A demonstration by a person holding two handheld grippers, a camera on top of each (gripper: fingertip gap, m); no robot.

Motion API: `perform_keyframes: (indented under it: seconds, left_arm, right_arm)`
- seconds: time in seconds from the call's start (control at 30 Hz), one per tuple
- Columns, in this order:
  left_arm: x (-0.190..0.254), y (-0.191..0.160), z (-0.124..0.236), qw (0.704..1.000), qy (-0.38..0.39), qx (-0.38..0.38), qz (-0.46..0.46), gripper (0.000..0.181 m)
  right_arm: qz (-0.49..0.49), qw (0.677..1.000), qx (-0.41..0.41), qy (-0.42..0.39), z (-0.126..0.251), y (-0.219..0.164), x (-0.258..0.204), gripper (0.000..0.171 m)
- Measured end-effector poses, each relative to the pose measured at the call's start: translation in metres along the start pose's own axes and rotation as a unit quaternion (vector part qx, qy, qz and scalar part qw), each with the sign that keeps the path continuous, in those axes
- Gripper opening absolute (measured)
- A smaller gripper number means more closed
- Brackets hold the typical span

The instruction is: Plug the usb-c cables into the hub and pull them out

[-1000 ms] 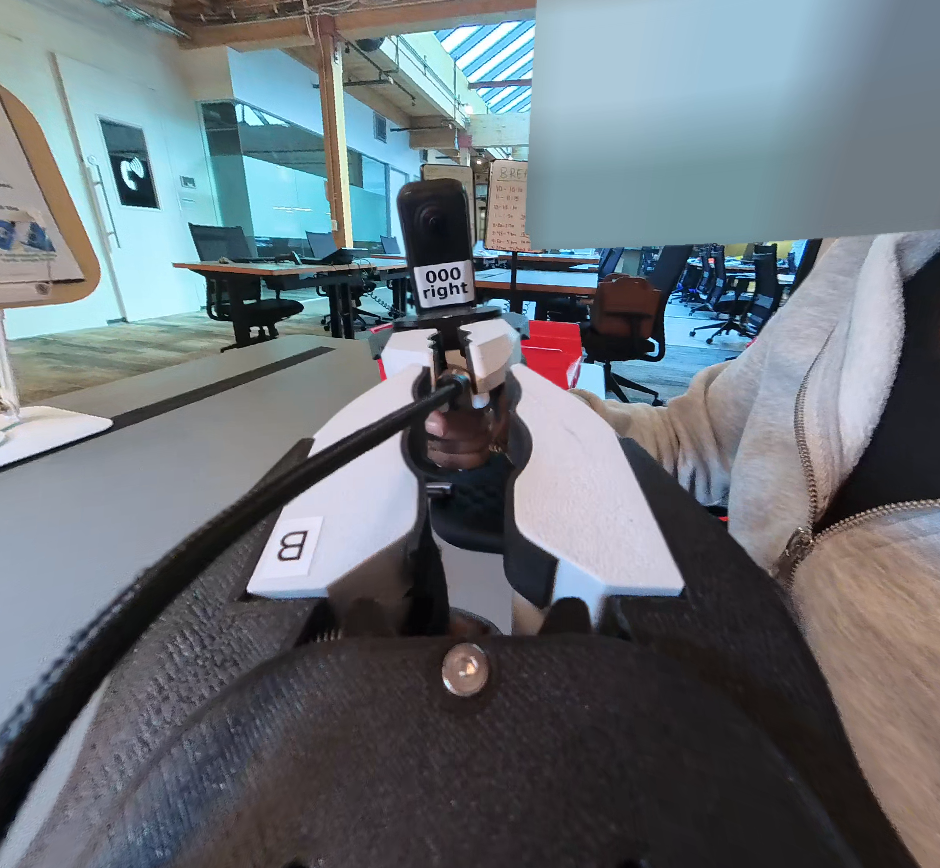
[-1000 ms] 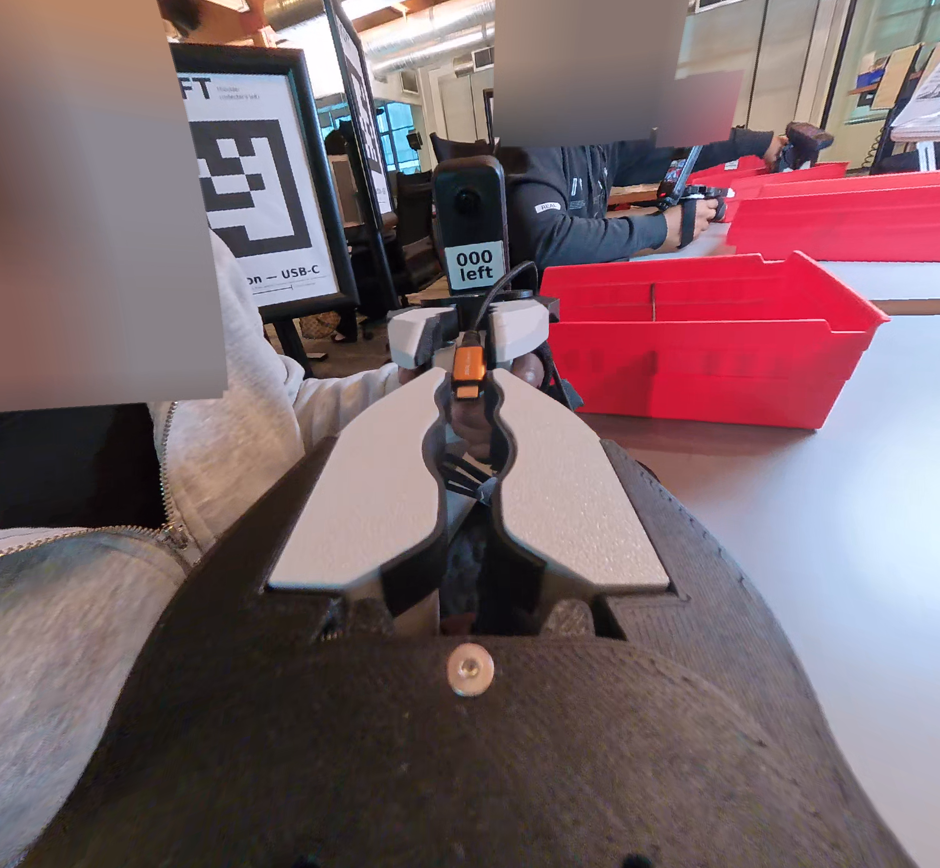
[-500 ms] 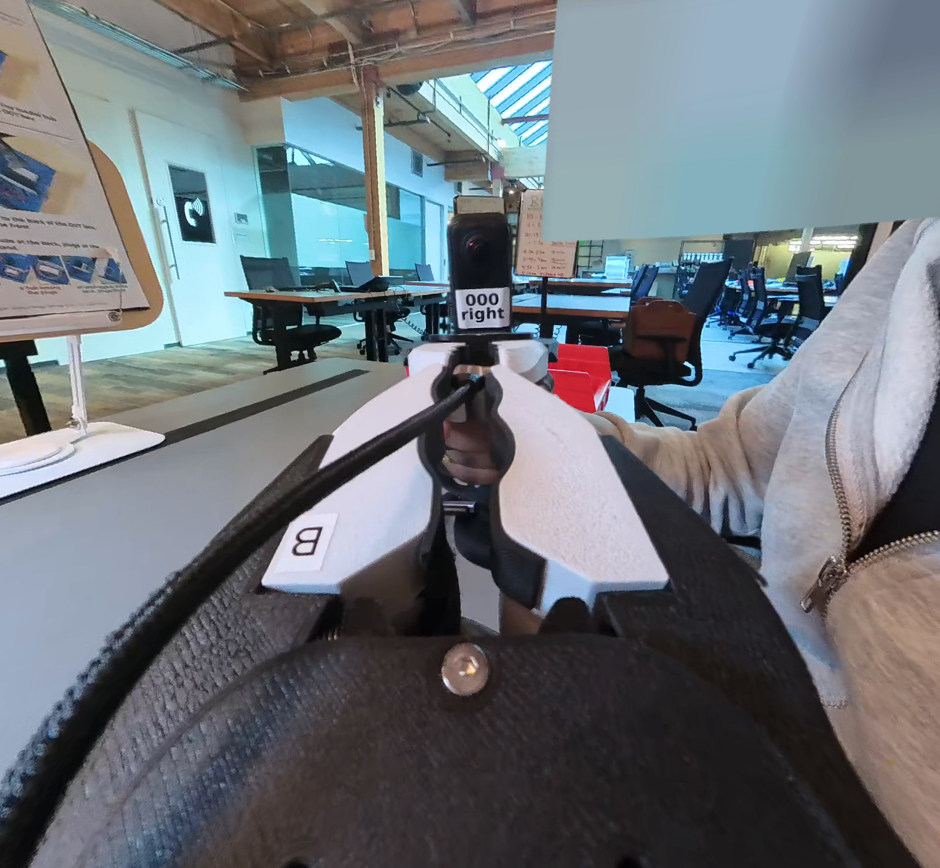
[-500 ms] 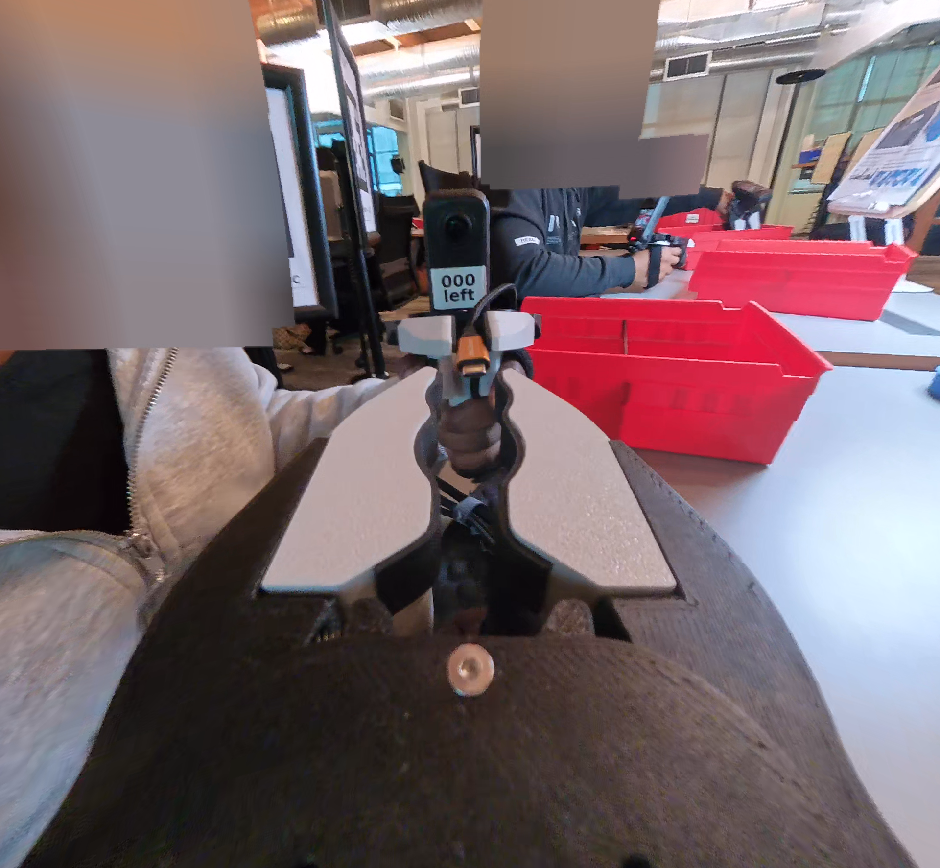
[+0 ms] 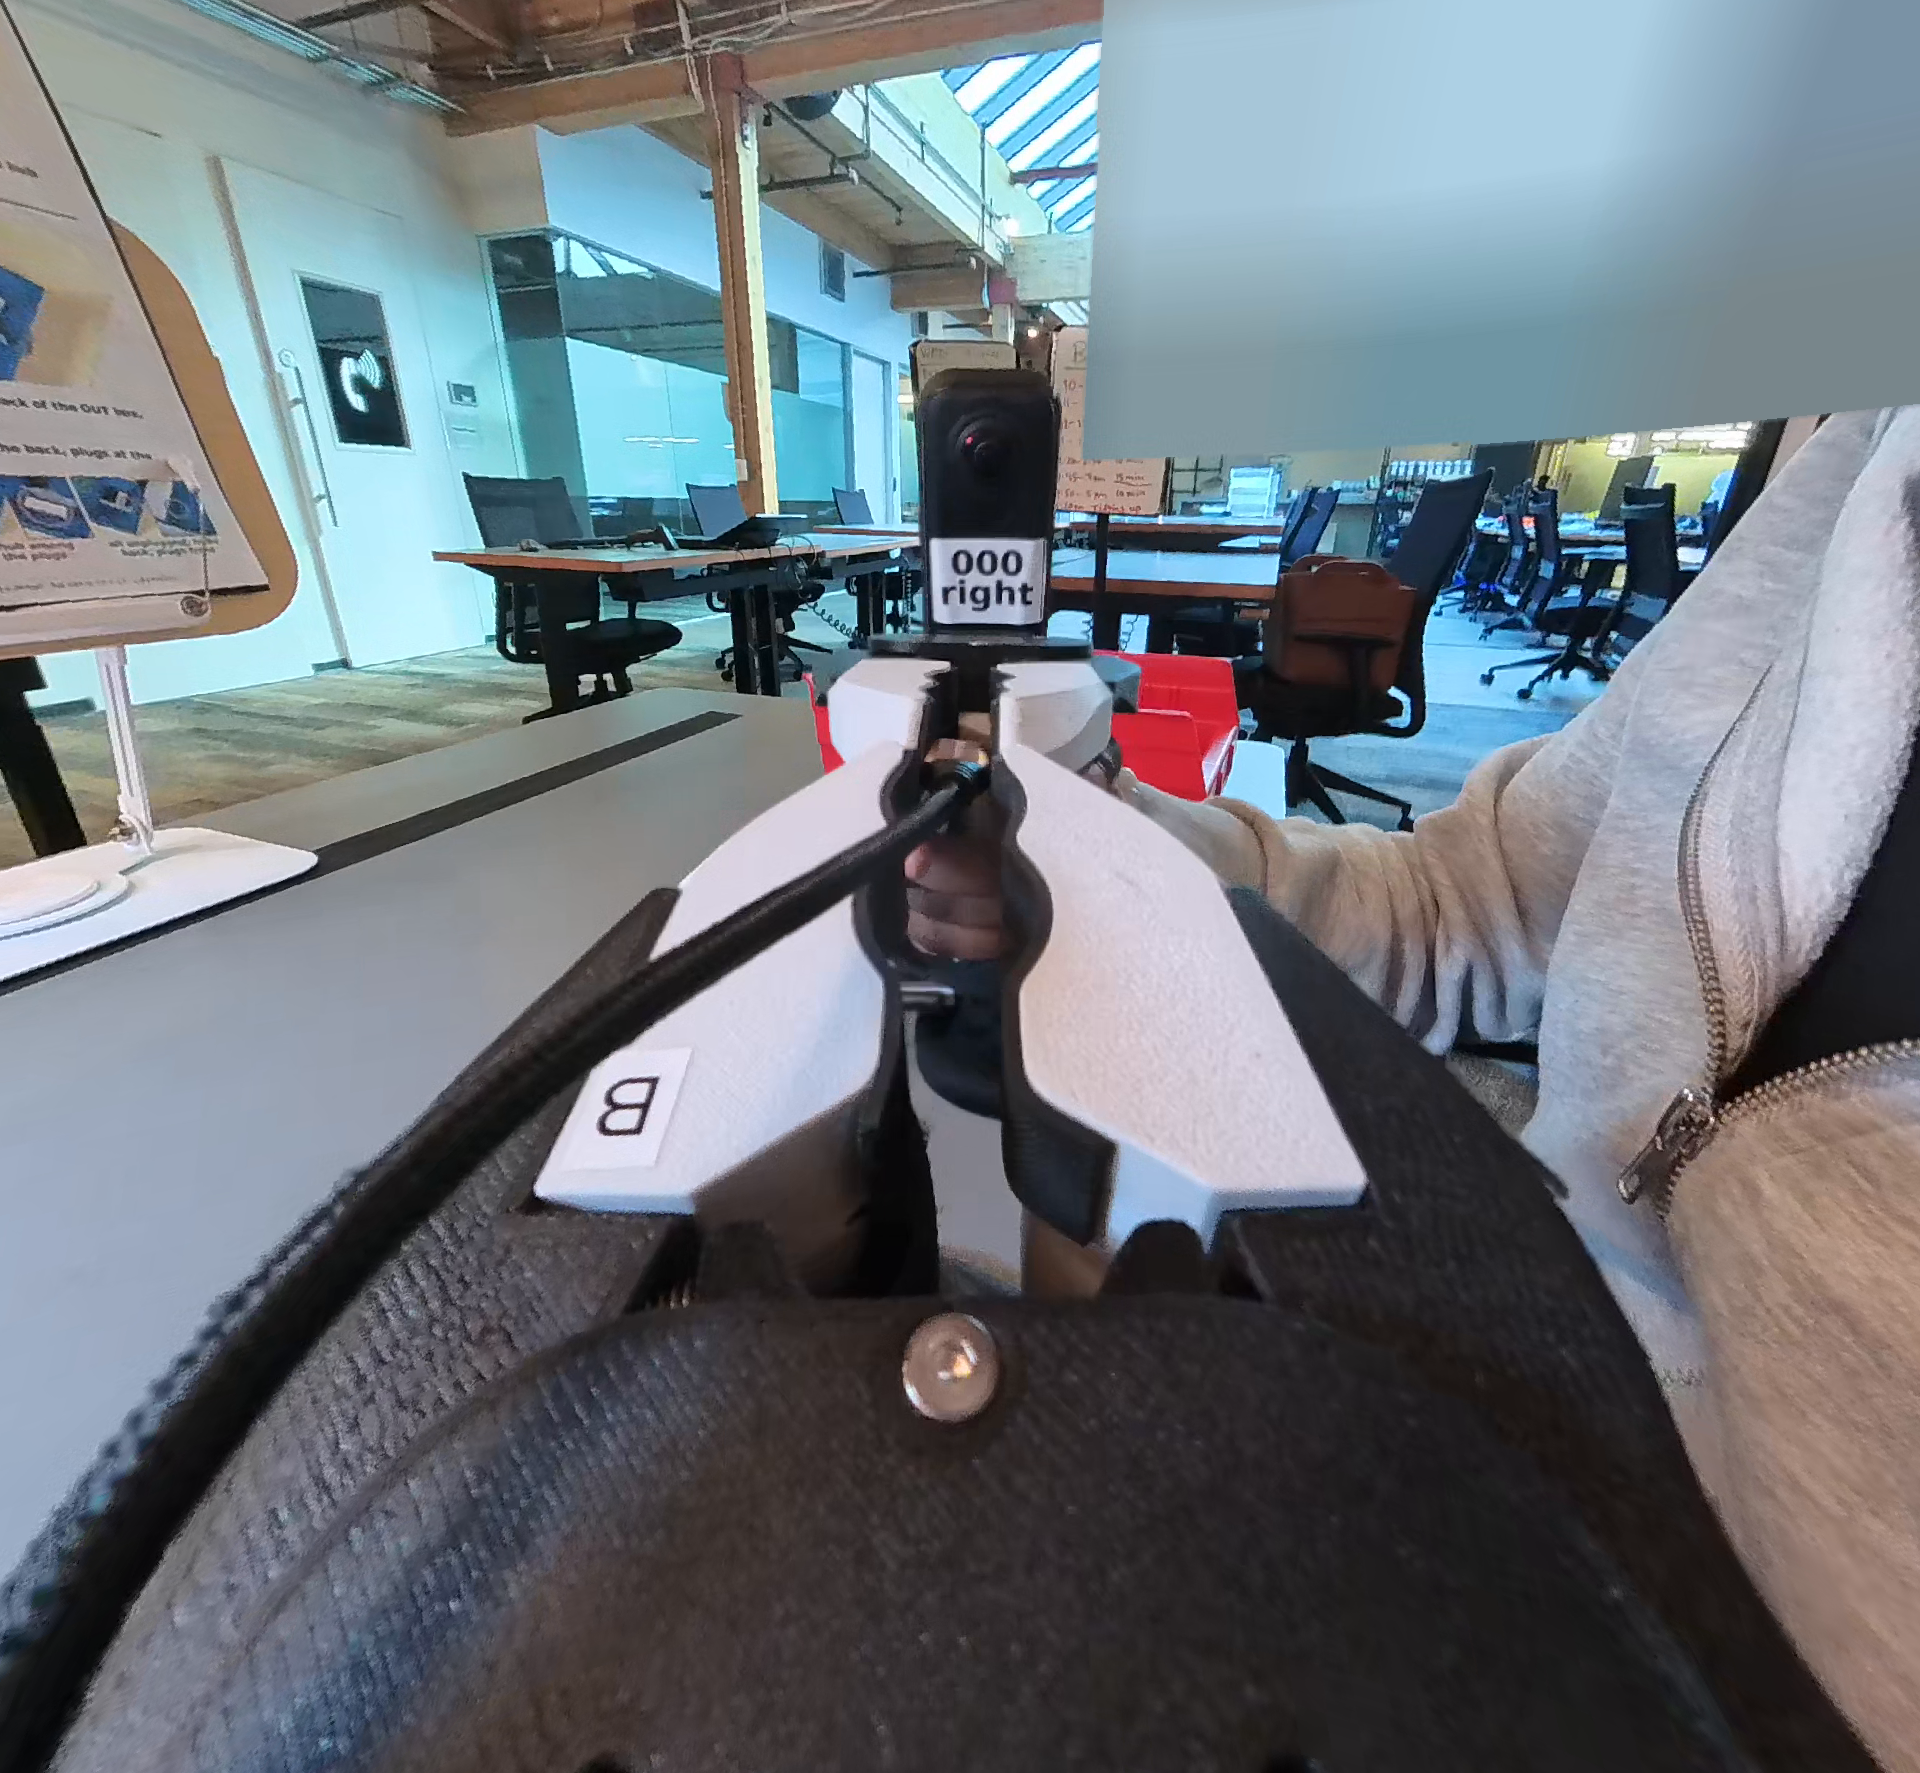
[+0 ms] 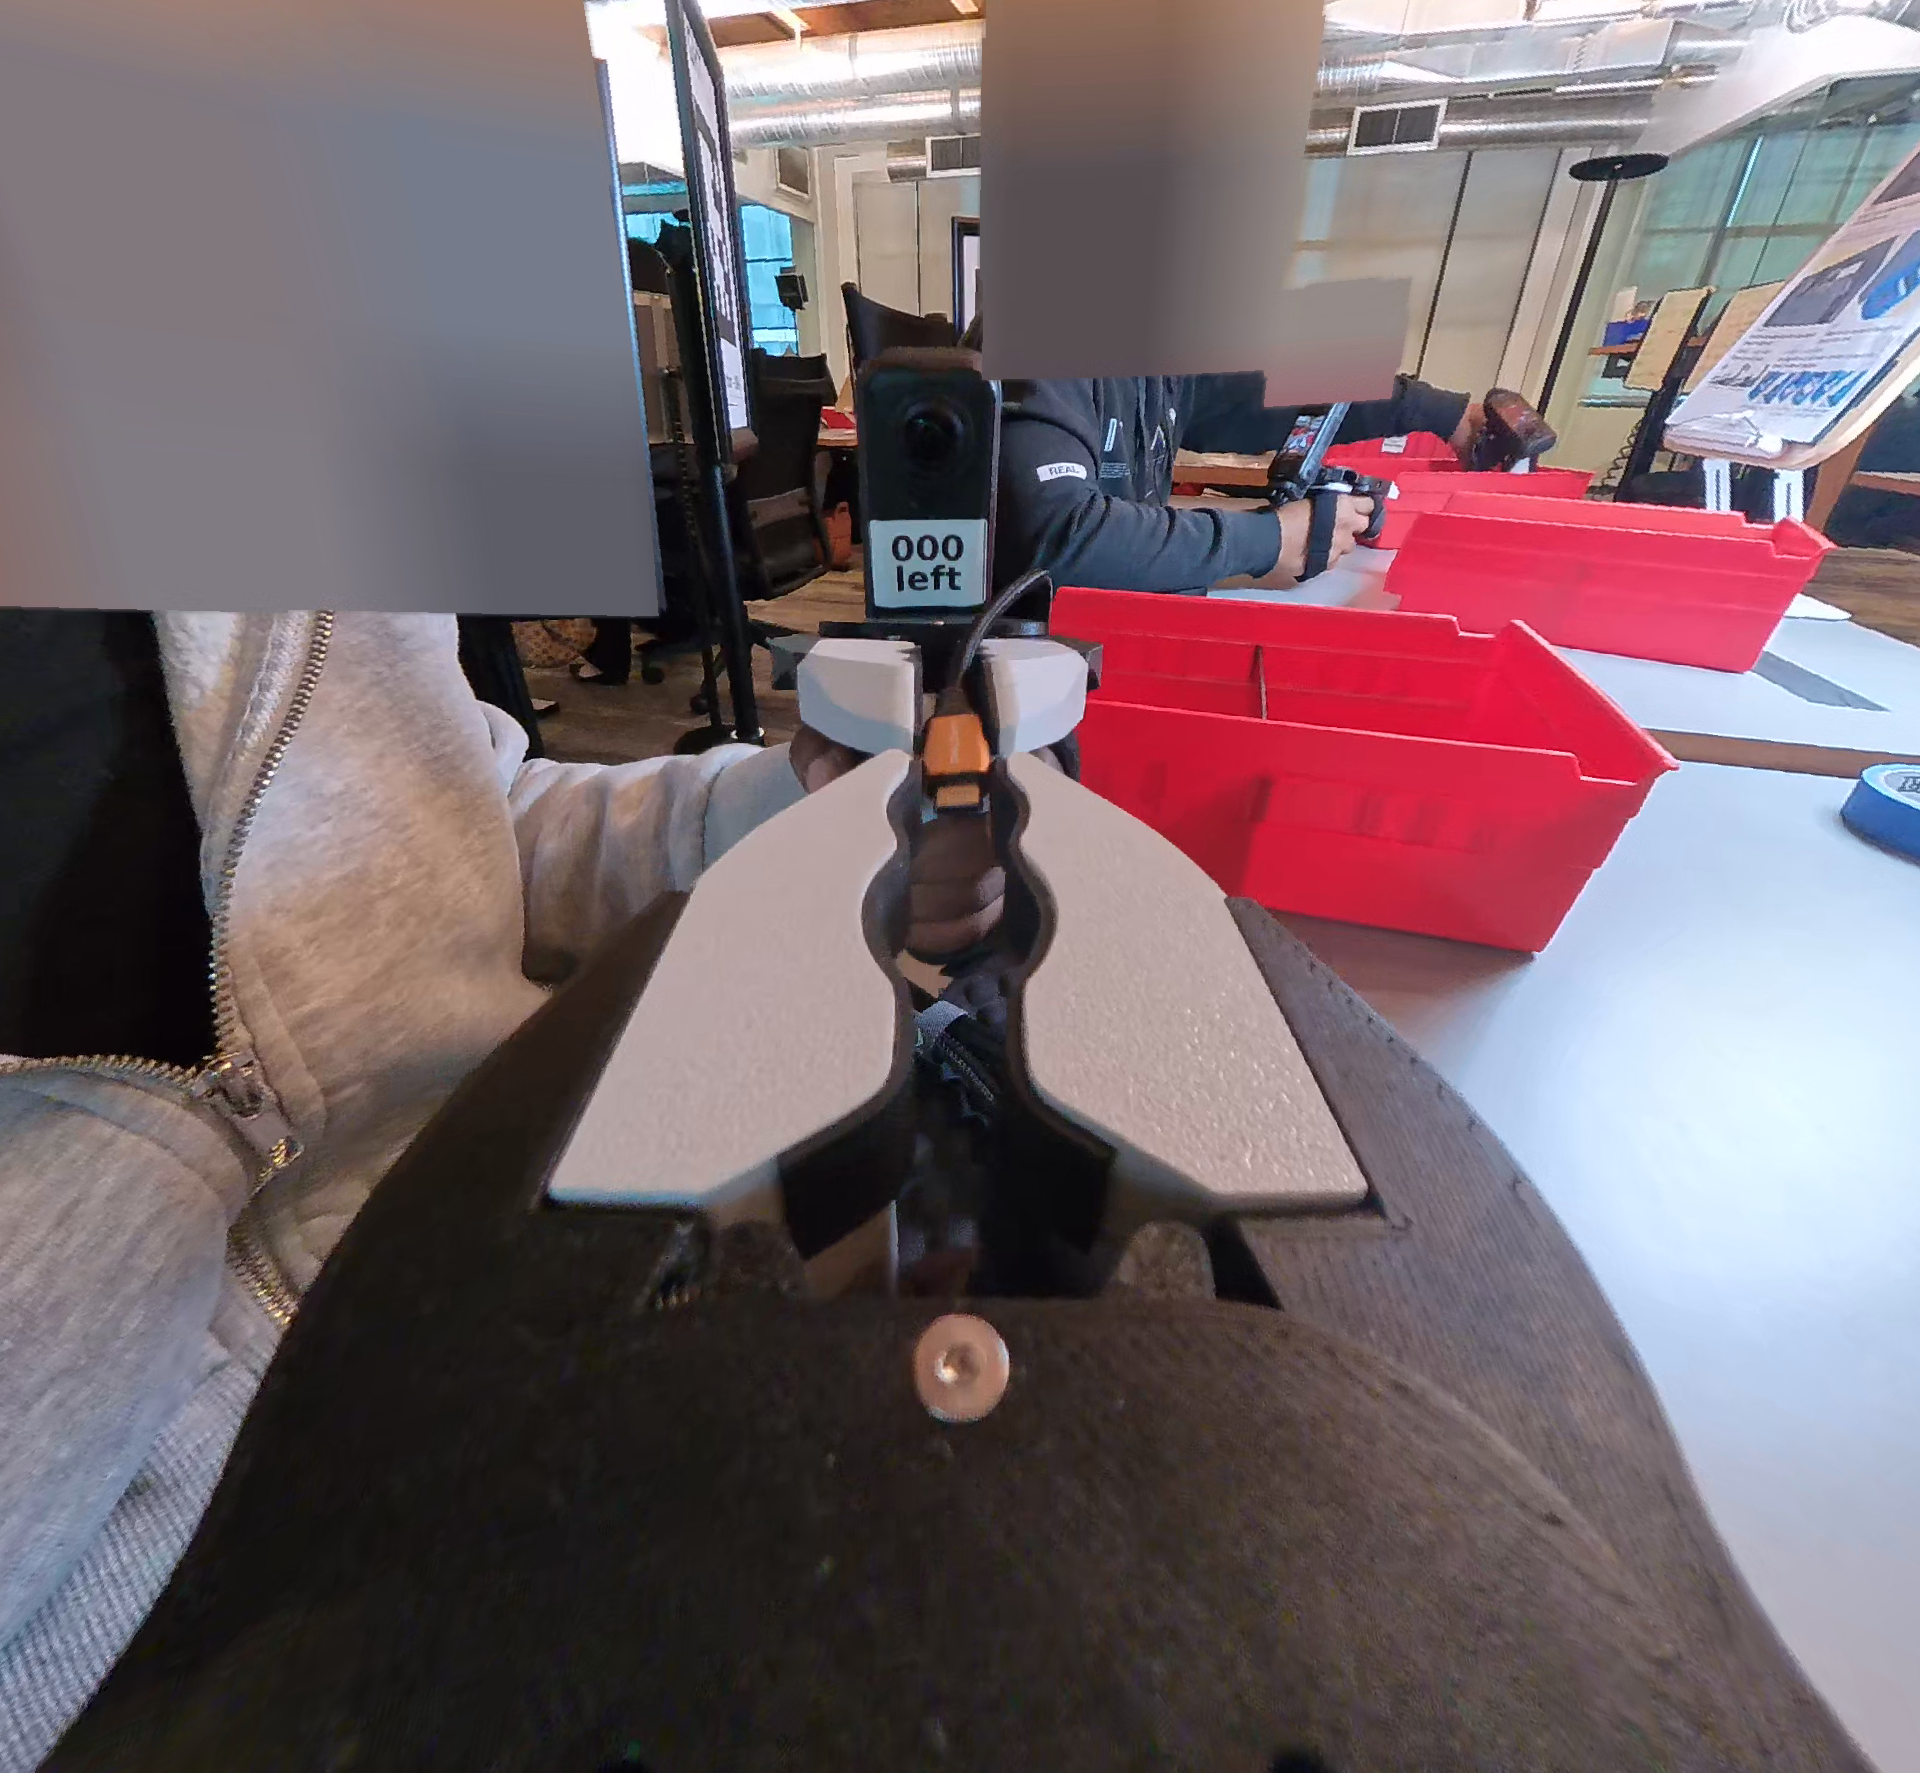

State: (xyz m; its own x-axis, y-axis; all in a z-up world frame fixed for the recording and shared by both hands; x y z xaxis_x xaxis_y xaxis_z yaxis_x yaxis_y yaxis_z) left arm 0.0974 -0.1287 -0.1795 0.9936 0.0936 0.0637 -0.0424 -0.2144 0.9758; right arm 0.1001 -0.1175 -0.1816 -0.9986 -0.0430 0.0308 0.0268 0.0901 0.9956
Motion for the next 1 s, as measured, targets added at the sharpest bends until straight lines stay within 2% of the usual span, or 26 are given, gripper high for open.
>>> perform_keyframes:
  seconds: [0.33,0.87,0.9,1.0]
  left_arm:
    - [0.002,-0.002,0.004,0.999,-0.004,-0.026,-0.021,0.014]
    - [0.003,-0.001,0.004,0.999,-0.004,-0.021,-0.024,0.013]
    - [0.002,0.002,0.004,0.999,0.005,-0.017,-0.033,0.013]
    - [0.000,0.014,0.013,0.998,0.033,0.003,-0.050,0.013]
  right_arm:
    - [-0.005,1.000,-0.008,0.006,-0.002,-0.002,-0.002,0.012]
    - [-0.008,1.000,0.004,0.006,-0.003,0.000,-0.002,0.012]
    - [-0.009,1.000,0.013,0.007,-0.003,0.002,-0.002,0.014]
    - [-0.013,1.000,0.014,0.001,-0.002,0.001,0.000,0.035]
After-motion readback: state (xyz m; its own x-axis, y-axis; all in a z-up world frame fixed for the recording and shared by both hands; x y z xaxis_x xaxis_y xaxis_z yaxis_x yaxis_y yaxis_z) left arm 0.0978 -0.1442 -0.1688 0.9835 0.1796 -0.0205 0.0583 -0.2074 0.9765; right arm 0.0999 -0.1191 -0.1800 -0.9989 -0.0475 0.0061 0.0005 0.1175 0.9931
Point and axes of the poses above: each gripper's, where its closed fingertips meet, z back along the fingers, y out of its top, x = y × z across the jaws, the point moved 1 cm from there along z, back along the fingers, and after that the axes turned 14 degrees about y, right-handed, at the moved point
